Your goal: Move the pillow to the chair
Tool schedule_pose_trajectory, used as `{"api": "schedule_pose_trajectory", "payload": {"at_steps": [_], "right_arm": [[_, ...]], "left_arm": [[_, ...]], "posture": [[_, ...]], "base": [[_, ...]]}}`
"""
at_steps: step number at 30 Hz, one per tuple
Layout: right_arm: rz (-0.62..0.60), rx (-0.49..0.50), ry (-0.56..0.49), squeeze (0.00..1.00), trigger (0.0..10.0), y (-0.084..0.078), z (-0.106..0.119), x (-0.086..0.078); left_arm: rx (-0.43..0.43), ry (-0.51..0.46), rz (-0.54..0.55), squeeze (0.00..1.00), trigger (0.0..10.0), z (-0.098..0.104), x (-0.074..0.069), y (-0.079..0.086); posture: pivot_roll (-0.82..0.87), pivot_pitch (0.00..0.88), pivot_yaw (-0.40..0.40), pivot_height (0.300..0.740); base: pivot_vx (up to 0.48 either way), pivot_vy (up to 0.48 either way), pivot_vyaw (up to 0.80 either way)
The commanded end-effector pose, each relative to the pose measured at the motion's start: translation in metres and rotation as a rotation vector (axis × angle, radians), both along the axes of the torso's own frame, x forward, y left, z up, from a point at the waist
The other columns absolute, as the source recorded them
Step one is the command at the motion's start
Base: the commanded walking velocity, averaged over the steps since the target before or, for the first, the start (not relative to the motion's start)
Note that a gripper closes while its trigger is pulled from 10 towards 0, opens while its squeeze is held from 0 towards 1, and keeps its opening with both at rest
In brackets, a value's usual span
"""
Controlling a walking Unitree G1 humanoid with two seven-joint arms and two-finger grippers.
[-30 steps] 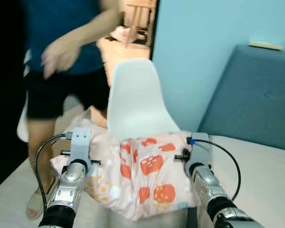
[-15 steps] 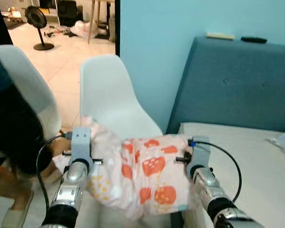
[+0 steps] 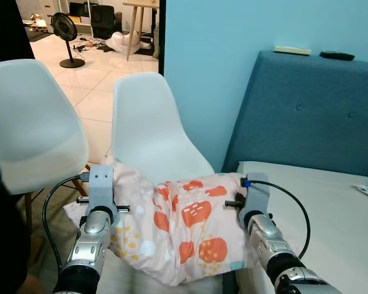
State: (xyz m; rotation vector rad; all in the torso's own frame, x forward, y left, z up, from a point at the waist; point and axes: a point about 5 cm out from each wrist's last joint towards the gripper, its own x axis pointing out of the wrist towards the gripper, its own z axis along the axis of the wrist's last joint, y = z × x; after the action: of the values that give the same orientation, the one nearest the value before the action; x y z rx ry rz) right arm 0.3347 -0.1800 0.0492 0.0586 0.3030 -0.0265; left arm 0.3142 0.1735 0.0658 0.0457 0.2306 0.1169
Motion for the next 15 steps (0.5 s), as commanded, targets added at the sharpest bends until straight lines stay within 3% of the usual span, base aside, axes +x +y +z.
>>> {"api": "schedule_pose_trajectory", "payload": {"at_steps": [1,5,8,15], "right_arm": [[0.037,0.040,-0.156,0.00,10.0,0.011,0.032,0.018],[0.079,0.068,-0.208,0.00,10.0,0.019,0.045,0.024],[0.171,0.047,-0.248,0.00,10.0,0.037,0.056,0.029],[0.222,0.041,-0.247,0.00,10.0,0.048,0.056,0.028]], "left_arm": [[-0.010,-0.083,-0.016,0.00,10.0,0.020,0.009,-0.008],[-0.007,-0.107,-0.020,0.00,10.0,0.026,0.012,-0.010],[0.006,-0.121,-0.030,0.00,10.0,0.030,0.014,-0.013],[0.017,-0.135,-0.019,0.00,10.0,0.033,0.015,-0.011]], "posture": [[-0.02,0.034,-0.076,0.720],[-0.02,0.031,-0.076,0.720],[-0.02,0.020,-0.074,0.720],[-0.02,0.010,-0.078,0.720]], "base": [[0.000,0.000,0.00],[0.000,0.000,0.00],[0.000,0.000,0.00],[0.000,0.000,0.00]]}}
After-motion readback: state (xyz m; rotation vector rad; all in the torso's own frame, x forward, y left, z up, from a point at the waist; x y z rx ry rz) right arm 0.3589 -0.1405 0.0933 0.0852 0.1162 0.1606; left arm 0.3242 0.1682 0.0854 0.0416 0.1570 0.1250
